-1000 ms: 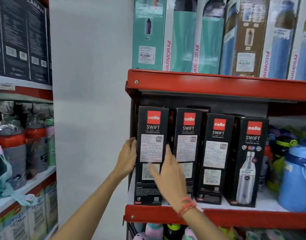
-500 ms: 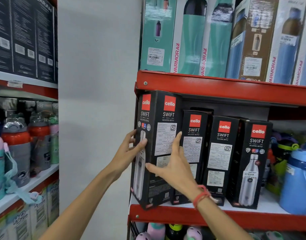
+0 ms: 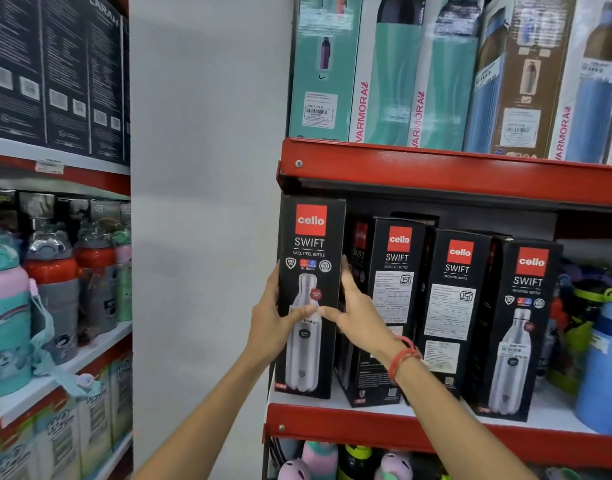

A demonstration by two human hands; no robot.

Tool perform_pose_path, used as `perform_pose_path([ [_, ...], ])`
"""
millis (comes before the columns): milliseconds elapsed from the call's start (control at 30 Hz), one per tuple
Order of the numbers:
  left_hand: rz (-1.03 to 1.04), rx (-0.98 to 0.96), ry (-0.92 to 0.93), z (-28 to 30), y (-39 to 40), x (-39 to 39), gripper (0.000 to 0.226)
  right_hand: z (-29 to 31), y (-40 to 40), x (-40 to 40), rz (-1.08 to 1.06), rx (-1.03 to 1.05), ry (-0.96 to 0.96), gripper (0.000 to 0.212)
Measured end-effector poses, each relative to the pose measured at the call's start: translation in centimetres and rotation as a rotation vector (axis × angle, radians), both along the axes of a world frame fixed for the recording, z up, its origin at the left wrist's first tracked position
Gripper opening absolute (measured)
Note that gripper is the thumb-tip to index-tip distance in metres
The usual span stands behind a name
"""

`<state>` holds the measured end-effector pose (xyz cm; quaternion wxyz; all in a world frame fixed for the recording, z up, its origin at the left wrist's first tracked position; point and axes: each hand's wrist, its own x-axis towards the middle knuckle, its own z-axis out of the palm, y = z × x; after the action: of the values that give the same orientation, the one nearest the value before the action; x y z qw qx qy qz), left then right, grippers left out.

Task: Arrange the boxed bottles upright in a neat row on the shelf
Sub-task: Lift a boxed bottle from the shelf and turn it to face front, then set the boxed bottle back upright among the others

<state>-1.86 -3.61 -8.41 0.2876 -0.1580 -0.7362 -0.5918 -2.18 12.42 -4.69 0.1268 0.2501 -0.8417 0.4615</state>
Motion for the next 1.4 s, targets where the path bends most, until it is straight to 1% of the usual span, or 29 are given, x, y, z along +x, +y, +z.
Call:
perform_pose_path([
  [133,0.015,-0.027,-0.032,-1.4,0.4,-1.4,0.088,-2.0,-0.5,-1.1,-0.087,-0.018,0.003,0.097],
  [267,0.010,-0.045,-0.050,-1.7,0.4,-2.3,0.088,-3.1,-0.9,-1.7,-0.177,-0.023,0.076,0.091],
  [333,0.007,-0.041,-0.063,-1.9,0.4,-2.5,0.088,-3.3,-0.8,-1.4,-0.279,-0.021,0.200,0.079],
  [400,0.019,-0.028,-0.084,-2.2,0.4,-2.6,0.087,-3.3,-0.3,-0.7,-0.437,-0.072,0.409,0.060],
  [433,0.037,-0.024,-0.091,-2.4,0.4,-2.6,0.086,-3.2,0.1,-0.4,-0.519,-0.104,0.518,0.055],
  [467,0.059,-0.025,-0.093,-2.4,0.4,-2.5,0.086,-3.2,0.6,-0.3,-0.607,-0.125,0.607,0.055],
  [500,0.084,-0.032,-0.090,-2.4,0.5,-2.5,0.085,-3.3,1.1,-0.2,-0.699,-0.136,0.648,0.060],
  [533,0.110,-0.044,-0.078,-2.3,0.7,-2.3,0.083,-3.4,1.6,-0.4,-0.782,-0.140,0.627,0.070],
  [600,0.182,-0.076,-0.031,-2.0,1.2,-1.8,0.079,-3.9,2.4,-0.8,-0.860,-0.099,0.443,0.096],
  [667,0.273,-0.121,0.031,-1.8,1.8,-1.1,0.080,-4.2,2.8,-1.0,-0.814,-0.056,0.217,0.116],
  [700,0.317,-0.145,0.063,-1.6,2.2,-0.7,0.081,-4.3,2.9,-0.9,-0.774,-0.062,0.163,0.120],
  [800,0.407,-0.173,0.155,-1.1,3.5,0.3,0.082,-4.3,3.7,-0.5,-0.681,-0.132,0.178,0.124],
  [867,0.403,-0.169,0.221,-0.6,4.2,1.0,0.080,-4.1,4.6,0.4,-0.604,-0.172,0.208,0.124],
  [933,0.358,-0.150,0.255,0.1,4.9,1.5,0.075,-3.5,5.9,1.6,-0.509,-0.194,0.247,0.124],
  [1000,0.242,-0.124,0.215,0.8,5.7,2.1,0.073,-2.3,7.4,3.0,-0.405,-0.209,0.276,0.124],
  [1067,0.119,-0.149,0.138,1.4,6.7,2.6,0.078,-1.3,9.0,3.6,-0.278,-0.233,0.264,0.125],
  [1167,-0.047,-0.261,0.016,1.7,7.9,3.2,0.091,-1.1,11.1,3.6,-0.069,-0.252,0.158,0.122],
  [1233,-0.173,-0.246,-0.046,1.6,8.5,3.3,0.088,-1.5,12.2,3.4,0.020,-0.228,0.099,0.117],
  [1300,-0.178,-0.191,-0.044,1.4,9.0,3.1,0.089,-1.2,12.9,3.1,0.090,-0.210,0.052,0.111],
  [1400,-0.050,-0.154,0.006,1.0,10.2,2.2,0.101,0.1,13.3,1.9,0.175,-0.140,-0.003,0.104],
])
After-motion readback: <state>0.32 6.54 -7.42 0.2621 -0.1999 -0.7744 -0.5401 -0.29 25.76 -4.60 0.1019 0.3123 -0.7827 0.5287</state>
